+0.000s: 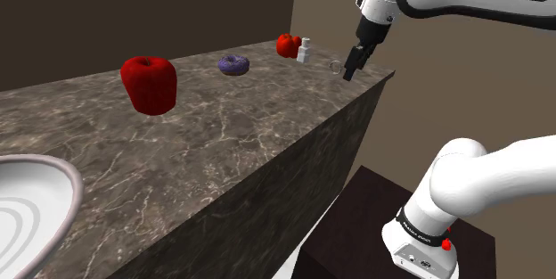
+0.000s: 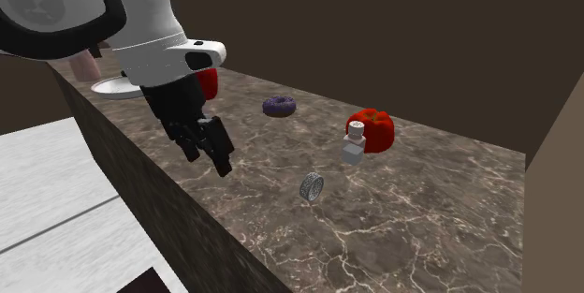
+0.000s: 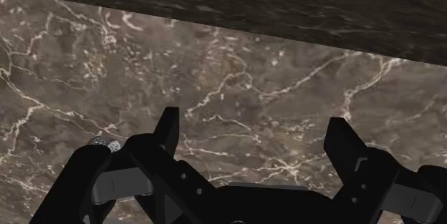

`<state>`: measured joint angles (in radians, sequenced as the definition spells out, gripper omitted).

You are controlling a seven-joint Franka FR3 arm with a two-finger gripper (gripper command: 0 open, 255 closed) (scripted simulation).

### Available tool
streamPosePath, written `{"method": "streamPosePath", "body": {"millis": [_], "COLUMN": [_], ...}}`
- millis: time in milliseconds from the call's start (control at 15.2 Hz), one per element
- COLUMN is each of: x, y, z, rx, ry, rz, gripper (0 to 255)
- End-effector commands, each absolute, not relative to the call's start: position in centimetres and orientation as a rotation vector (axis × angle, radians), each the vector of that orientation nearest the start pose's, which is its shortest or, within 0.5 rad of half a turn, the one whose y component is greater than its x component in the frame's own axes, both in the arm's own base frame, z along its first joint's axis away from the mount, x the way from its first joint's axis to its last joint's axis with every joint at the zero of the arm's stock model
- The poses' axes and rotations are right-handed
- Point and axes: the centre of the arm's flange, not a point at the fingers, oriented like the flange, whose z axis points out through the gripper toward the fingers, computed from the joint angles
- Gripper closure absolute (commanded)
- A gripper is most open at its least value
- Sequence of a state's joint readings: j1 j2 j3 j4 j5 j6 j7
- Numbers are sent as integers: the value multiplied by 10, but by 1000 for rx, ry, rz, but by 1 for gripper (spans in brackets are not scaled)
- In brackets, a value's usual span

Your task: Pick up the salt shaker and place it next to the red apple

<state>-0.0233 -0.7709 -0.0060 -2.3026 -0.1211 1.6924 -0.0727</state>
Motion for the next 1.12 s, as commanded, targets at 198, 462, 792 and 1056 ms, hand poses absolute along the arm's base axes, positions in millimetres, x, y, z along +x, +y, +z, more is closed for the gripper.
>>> {"method": "streamPosePath", "body": {"millis": [198, 462, 792, 1056], "x": [355, 396, 447, 487], "y": [-41, -68, -104, -134], "z": [621, 619, 618, 617], "rx": [-3236, -3207, -3169, -3136], "ry": [-34, 27, 103, 163], "rz": [-295, -352, -421, -475], "gripper": [0, 0, 0, 0]}}
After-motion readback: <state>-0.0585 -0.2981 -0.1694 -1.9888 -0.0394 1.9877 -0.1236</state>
